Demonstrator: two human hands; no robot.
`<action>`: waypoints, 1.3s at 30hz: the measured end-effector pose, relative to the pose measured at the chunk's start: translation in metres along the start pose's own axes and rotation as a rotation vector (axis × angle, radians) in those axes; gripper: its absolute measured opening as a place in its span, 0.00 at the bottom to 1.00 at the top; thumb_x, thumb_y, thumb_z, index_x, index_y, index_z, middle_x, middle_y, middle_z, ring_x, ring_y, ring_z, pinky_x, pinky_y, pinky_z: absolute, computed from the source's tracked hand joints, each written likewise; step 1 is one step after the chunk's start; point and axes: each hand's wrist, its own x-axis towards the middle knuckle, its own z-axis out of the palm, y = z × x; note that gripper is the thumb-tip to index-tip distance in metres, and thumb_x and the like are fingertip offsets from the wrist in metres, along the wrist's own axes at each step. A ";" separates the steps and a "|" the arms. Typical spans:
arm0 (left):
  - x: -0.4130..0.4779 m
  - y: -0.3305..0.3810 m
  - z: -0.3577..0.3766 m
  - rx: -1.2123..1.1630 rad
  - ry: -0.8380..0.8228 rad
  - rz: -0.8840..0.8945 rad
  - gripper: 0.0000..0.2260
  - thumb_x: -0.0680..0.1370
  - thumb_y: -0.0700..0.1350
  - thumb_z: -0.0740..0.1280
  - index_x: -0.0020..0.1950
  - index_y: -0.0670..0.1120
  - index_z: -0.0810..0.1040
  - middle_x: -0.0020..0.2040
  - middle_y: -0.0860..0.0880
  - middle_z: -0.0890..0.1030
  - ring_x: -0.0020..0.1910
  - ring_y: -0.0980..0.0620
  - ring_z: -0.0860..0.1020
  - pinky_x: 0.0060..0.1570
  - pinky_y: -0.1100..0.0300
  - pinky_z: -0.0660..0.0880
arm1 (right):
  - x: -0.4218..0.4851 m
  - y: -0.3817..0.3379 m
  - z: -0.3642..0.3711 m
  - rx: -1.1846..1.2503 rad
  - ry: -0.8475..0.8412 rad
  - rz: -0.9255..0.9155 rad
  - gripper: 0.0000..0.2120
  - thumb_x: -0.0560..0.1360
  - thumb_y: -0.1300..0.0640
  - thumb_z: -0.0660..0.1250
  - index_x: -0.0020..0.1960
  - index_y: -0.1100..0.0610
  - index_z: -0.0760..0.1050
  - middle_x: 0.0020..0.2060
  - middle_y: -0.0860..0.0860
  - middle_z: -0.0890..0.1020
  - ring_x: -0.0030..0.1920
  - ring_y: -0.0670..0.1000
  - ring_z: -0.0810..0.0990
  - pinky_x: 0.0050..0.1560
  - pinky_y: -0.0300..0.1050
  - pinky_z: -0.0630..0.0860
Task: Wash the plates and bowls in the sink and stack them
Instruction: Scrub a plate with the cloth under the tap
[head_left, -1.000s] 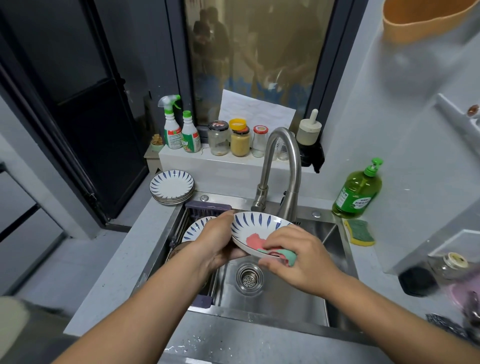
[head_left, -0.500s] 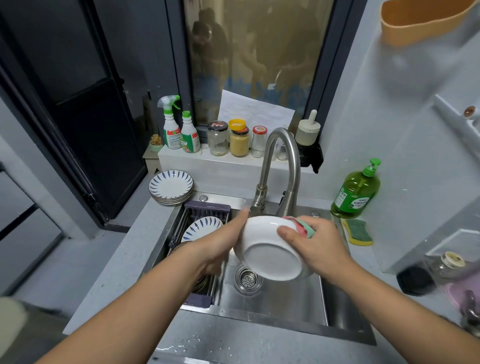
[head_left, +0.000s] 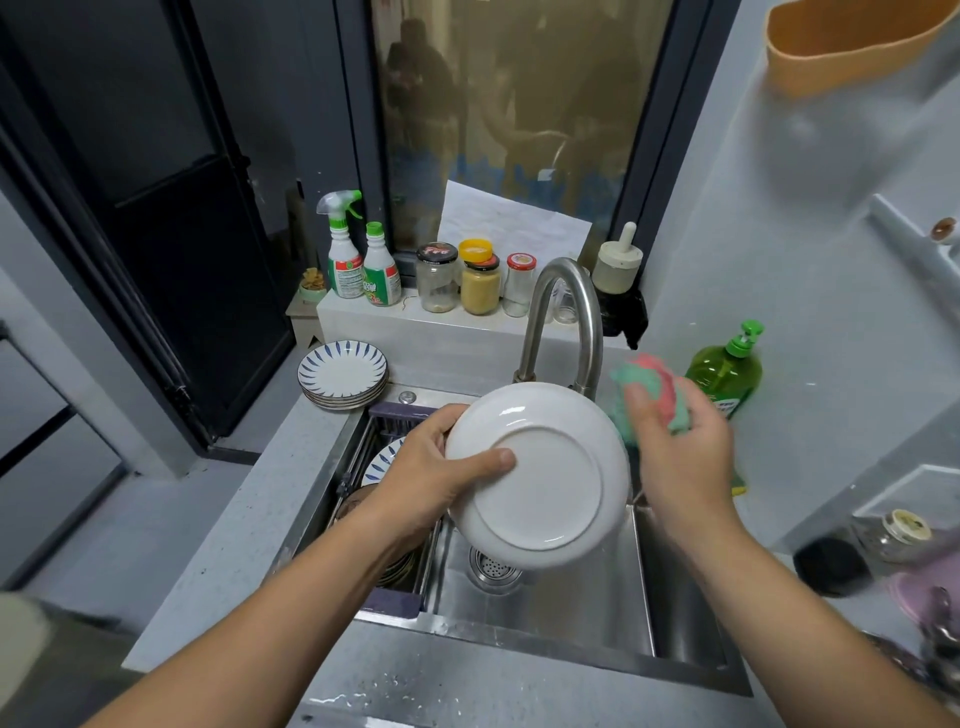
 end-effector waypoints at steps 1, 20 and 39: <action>0.001 0.001 0.002 0.000 0.007 0.007 0.26 0.67 0.40 0.80 0.64 0.41 0.78 0.57 0.38 0.85 0.54 0.41 0.84 0.52 0.49 0.80 | -0.003 -0.002 0.003 -0.137 -0.099 -0.119 0.06 0.74 0.44 0.69 0.47 0.44 0.81 0.48 0.46 0.83 0.49 0.46 0.80 0.56 0.44 0.75; 0.000 0.011 0.007 0.147 -0.043 0.044 0.24 0.67 0.34 0.80 0.60 0.39 0.78 0.52 0.42 0.85 0.49 0.48 0.83 0.53 0.52 0.81 | 0.005 0.011 0.018 -0.645 -0.540 -0.405 0.21 0.82 0.42 0.54 0.74 0.41 0.69 0.67 0.40 0.73 0.67 0.46 0.72 0.66 0.49 0.71; -0.007 0.008 0.028 -0.392 0.211 0.039 0.22 0.73 0.39 0.73 0.65 0.39 0.75 0.58 0.39 0.85 0.54 0.44 0.84 0.50 0.55 0.83 | -0.019 -0.004 0.025 -0.029 -0.171 0.024 0.26 0.76 0.62 0.72 0.70 0.46 0.70 0.60 0.41 0.80 0.57 0.33 0.78 0.56 0.28 0.75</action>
